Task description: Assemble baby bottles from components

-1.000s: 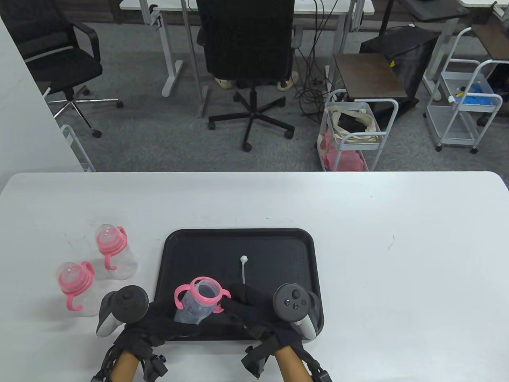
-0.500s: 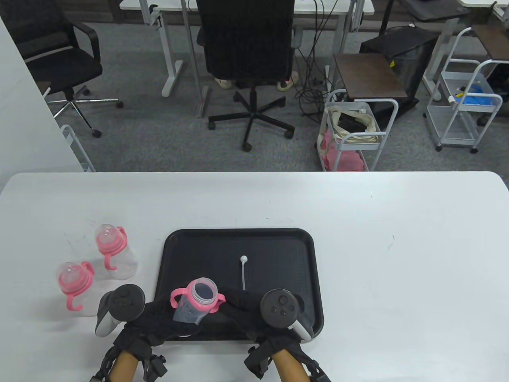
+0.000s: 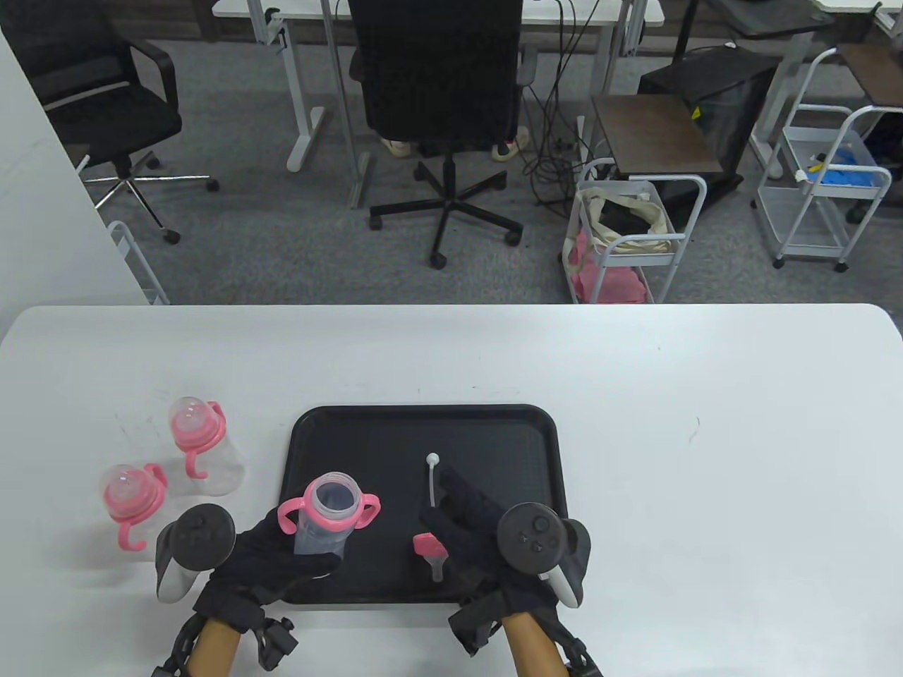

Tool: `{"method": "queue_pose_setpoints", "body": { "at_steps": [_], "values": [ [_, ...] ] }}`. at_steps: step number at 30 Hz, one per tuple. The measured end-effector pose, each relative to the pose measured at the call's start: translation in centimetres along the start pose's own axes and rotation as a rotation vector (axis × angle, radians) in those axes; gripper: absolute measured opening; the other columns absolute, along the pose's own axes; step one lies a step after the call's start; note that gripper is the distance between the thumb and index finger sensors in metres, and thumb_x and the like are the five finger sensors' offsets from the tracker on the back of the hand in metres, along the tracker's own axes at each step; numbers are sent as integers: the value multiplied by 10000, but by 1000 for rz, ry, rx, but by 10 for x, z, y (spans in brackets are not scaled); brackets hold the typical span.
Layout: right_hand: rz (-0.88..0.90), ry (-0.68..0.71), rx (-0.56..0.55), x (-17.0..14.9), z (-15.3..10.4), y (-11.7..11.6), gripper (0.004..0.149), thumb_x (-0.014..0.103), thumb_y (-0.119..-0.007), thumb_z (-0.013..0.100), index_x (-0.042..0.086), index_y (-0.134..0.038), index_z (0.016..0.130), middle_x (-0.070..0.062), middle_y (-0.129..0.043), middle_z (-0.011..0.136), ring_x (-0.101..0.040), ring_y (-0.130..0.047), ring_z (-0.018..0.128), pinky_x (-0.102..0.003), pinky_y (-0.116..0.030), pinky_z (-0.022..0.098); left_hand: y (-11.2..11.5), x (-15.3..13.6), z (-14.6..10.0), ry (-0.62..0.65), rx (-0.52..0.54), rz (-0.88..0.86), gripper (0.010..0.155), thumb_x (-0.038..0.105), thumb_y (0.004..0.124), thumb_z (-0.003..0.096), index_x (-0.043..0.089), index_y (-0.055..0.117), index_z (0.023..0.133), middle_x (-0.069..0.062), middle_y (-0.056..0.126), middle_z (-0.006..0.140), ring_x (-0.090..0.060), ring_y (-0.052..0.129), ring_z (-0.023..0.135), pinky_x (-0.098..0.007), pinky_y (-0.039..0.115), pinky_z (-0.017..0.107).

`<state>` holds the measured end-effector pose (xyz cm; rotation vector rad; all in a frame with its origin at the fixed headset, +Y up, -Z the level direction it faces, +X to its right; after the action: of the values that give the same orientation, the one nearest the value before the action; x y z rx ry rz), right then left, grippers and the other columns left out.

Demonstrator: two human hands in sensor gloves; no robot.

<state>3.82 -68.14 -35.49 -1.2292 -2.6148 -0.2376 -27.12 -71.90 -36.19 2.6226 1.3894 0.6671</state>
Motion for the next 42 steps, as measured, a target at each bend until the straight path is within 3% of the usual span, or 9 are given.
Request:
{"method": "queue_pose_setpoints", "body": {
  "at_steps": [9, 15, 22, 32, 42],
  "values": [
    [-314, -222, 138, 18, 13, -28, 683, 444, -851, 553, 26, -651, 1053, -217, -874, 859, -337, -966, 543, -421, -834, 380, -14, -4, -5, -11, 82, -11, 954, 678, 906, 378, 471, 379, 1145, 183, 619, 1168, -189, 764, 1089, -465, 726, 758],
    [-578, -336, 218, 24, 21, -61, 756, 492, -857, 549, 6, -621, 1077, -272, -848, 885, -357, -970, 527, -425, -835, 364, -17, -4, -6, -4, 99, -21, 952, 679, 904, 380, 467, 381, 1146, 181, 621, 1167, -191, 764, 1088, -464, 728, 757],
    [-812, -399, 259, 17, 28, -89, 812, 556, -847, 540, 10, -607, 1091, -299, -833, 897, -308, -1007, 448, -357, -867, 284, -20, -3, -7, 10, 112, -21, 953, 681, 903, 380, 464, 381, 1148, 183, 621, 1167, -190, 763, 1089, -466, 727, 757],
    [-920, -455, 355, -4, 34, -119, 870, 616, -829, 527, 11, -588, 1105, -330, -808, 920, -306, -1010, 429, -348, -868, 262, -21, -2, -6, 22, 116, -37, 953, 681, 903, 381, 467, 377, 1147, 178, 620, 1168, -191, 763, 1089, -467, 726, 758],
    [-923, -457, 385, -15, 33, -131, 817, 520, -915, 502, 4, -628, 1068, -315, -760, 956, -369, -972, 539, -393, -849, 335, -21, -1, -4, 15, 108, -34, 951, 681, 901, 384, 464, 379, 1149, 176, 620, 1169, -194, 766, 1087, -467, 727, 757]
  ]
}}
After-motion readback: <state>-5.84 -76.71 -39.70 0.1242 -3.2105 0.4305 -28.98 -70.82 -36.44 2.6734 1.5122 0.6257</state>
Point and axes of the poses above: the tracker on the back of each hand, its own x axis roughly to the thumb side, its own z axis roughly from the wrist to the fingertips, y = z × x, the point moved 5 cm from there along z, roughly from the wrist to the fingertips
